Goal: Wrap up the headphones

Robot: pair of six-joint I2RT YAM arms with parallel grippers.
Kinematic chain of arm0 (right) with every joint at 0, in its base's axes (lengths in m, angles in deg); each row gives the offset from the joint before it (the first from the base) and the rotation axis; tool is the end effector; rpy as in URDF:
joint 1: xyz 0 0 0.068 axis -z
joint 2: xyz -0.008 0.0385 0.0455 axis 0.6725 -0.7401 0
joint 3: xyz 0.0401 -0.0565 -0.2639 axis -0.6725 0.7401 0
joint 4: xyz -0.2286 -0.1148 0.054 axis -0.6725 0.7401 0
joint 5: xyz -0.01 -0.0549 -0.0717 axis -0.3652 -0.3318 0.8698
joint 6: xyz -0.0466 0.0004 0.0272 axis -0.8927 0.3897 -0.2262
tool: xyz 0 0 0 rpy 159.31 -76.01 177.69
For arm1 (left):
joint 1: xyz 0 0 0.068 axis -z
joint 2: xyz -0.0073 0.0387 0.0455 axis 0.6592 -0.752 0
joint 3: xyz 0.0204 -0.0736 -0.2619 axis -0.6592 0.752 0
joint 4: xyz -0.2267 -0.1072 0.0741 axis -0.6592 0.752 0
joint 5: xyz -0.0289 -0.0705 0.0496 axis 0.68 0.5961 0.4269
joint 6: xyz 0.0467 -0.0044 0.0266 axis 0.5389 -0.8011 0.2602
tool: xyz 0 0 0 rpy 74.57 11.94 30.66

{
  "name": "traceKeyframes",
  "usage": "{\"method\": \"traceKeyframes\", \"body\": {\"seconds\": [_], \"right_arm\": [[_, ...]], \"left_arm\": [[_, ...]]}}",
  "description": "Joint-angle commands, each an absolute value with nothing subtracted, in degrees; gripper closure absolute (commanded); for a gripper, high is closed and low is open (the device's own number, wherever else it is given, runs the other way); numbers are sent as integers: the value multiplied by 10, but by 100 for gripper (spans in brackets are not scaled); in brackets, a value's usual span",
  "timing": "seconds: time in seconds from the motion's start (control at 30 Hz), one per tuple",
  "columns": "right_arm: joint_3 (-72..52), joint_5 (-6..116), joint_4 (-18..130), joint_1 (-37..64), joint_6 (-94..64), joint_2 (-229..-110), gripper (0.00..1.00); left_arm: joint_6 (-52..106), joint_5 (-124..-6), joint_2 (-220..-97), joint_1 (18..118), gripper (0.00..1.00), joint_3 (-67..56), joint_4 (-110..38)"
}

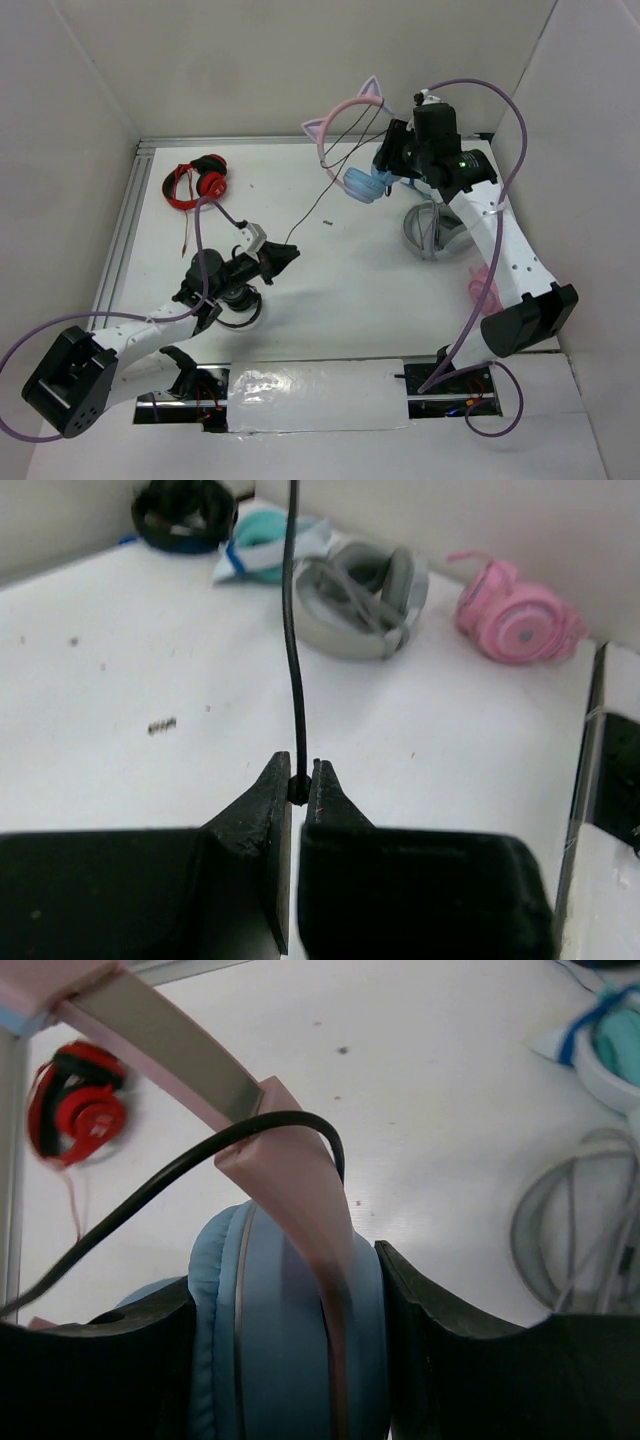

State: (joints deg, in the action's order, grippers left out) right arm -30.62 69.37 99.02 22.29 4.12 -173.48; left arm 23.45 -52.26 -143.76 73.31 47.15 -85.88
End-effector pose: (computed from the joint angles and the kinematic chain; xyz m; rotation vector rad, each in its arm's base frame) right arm 0.3018 0.1052 0.4239 0.1789 2.1429 0.3456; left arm 0.1799 -0.1277 0.2450 0.5261 1.3729 -0.9321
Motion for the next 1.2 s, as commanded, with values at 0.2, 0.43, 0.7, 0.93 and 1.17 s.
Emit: {"method": "traceKeyframes", "body": {"seconds": [0.2,0.43,0.7,0.93,1.17], "right_arm": [[-363,392,1022,229,-261,-1684,100],[-323,449,1081,214,-372,-1669,100],[-288,433,1086,163,-454,-1683,100],[-294,554,1137,93,-493,-1765,100],[-251,603,1142,90,-528,-1817,100]], "left_arm": [[286,-522,-1494,672,100,398,-800],[316,-474,-1545,616,100,361,-823],[371,-350,-1641,598,100,266,-792],[465,-307,-1689,597,100,182,-705],[539,-314,-1681,593,100,188,-644]]}}
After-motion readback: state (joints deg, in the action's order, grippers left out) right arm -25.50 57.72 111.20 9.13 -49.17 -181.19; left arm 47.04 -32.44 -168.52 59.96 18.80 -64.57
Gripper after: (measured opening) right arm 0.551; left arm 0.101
